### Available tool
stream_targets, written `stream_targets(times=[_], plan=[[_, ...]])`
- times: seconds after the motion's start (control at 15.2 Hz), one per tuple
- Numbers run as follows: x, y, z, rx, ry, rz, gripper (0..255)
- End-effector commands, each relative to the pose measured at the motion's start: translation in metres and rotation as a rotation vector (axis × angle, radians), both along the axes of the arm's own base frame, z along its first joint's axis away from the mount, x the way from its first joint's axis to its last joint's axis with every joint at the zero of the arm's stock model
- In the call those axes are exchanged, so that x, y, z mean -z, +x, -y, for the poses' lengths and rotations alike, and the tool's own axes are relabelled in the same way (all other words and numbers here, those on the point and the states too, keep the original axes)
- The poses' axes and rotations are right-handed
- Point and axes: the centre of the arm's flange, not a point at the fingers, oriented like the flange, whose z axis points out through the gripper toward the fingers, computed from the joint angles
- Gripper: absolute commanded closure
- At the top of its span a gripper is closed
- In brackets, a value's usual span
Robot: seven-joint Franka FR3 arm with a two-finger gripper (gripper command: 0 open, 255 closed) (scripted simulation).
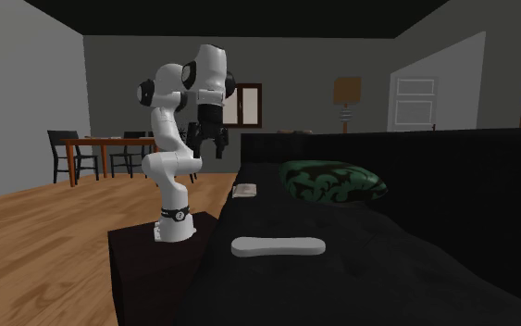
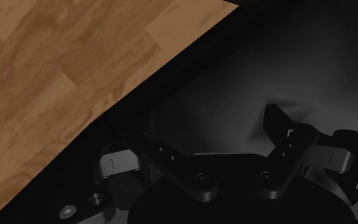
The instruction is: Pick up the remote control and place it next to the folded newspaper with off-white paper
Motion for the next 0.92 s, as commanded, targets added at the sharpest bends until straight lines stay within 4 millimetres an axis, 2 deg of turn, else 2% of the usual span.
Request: stream_targets(times=[0.0, 0.4, 0.86], plan=[[0.014, 0.023, 0.006, -0.05, 0.004, -0.004, 0], [0.048, 0.095, 0.011, -0.192, 0.017, -0.016, 0], [0.088, 0.178, 0.004, -0.358, 0.032, -0.031, 0]])
